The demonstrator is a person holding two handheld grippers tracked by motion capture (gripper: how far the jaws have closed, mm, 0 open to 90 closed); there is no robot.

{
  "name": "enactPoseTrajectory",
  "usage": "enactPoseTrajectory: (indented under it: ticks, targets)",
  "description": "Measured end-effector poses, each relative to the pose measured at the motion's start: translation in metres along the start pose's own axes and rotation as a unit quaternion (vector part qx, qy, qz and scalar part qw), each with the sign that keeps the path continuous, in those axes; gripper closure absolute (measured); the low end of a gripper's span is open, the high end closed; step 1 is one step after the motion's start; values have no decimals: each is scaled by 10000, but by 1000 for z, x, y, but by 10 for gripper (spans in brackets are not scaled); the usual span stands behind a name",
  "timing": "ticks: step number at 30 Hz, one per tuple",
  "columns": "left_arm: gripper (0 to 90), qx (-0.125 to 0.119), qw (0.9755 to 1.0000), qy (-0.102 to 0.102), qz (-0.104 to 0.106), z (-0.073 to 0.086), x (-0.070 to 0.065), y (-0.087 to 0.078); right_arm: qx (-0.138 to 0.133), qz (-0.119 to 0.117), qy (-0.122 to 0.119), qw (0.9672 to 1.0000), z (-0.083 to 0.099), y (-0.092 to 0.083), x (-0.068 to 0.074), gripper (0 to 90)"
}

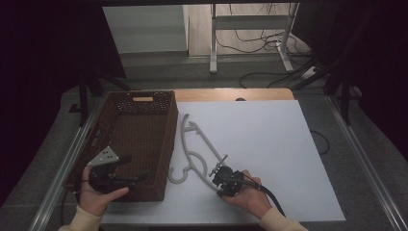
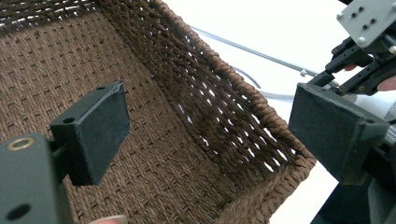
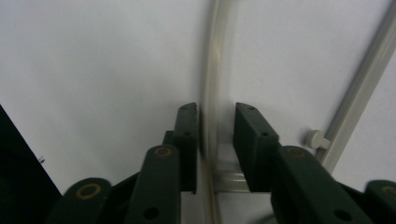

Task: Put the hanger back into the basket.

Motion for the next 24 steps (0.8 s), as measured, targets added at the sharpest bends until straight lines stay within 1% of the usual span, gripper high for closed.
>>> enactPoseTrajectory:
  ticks: [1, 3, 6, 9, 11, 12, 13, 14, 15, 16, 17, 18, 19, 21, 24]
  targets:
    - [126, 1, 10000, 1, 1, 0, 0, 0, 56, 40, -92, 9999, -1, 0, 2, 759]
    - [126, -13, 10000, 4, 4, -1, 0, 0, 92, -37, -122, 9999, -2, 1, 5, 812]
    - [126, -27, 10000, 1, -2, -1, -1, -1, 228, -62, -23, 9997, -5, 1, 3, 821]
    - [126, -32, 10000, 2, -6, -1, -1, -2, 265, -111, 27, 9996, -6, 1, 2, 825]
    - [127, -30, 10000, 2, -15, -1, 0, -2, 244, -212, 41, 9995, -5, 1, -2, 826]
    - [127, -41, 10000, -1, -18, -1, 0, -3, 233, -306, 119, 9992, -5, 0, -3, 826]
    - [127, -50, 10000, -6, -21, -1, 0, -3, 183, -439, 178, 9987, -4, 0, -6, 827]
    - [127, -53, 10000, -16, -26, -1, 0, -3, 86, -716, 334, 9968, -2, -3, -11, 827]
    - [127, -58, 10000, -16, -34, 0, 1, -4, 86, -716, 334, 9968, -2, -3, -11, 827]
    - [127, -64, 10000, -23, -36, 0, 1, -4, -63, -840, 408, 9956, -1, -8, -16, 828]
    - [127, -74, 10000, -34, -42, 0, 1, -4, -63, -840, 408, 9956, -1, -8, -16, 828]
    - [128, -81, 10000, -30, -49, 0, 1, -5, -213, -987, 519, 9935, -1, -12, -18, 828]
    - [128, -86, 9999, -33, -50, 0, 1, -5, -345, -1081, 562, 9919, 0, -16, -21, 828]
    - [128, -89, 9999, -31, -51, 0, 1, -5, -572, -1217, 640, 9889, 2, -24, -27, 828]
    - [128, -85, 9999, -24, -47, -1, 0, -4, -884, -1356, 889, 9828, 6, -36, -36, 828]
Point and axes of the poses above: each handheld gripper's, and its own axes: y roughly forward along the jaws, z roughly out of its underside, x roughly to its left, the point moved 2 cm from there along y, roughly forward along the jaws, and after that the axes turned 2 degrees about -z, right-handed, at the moved point
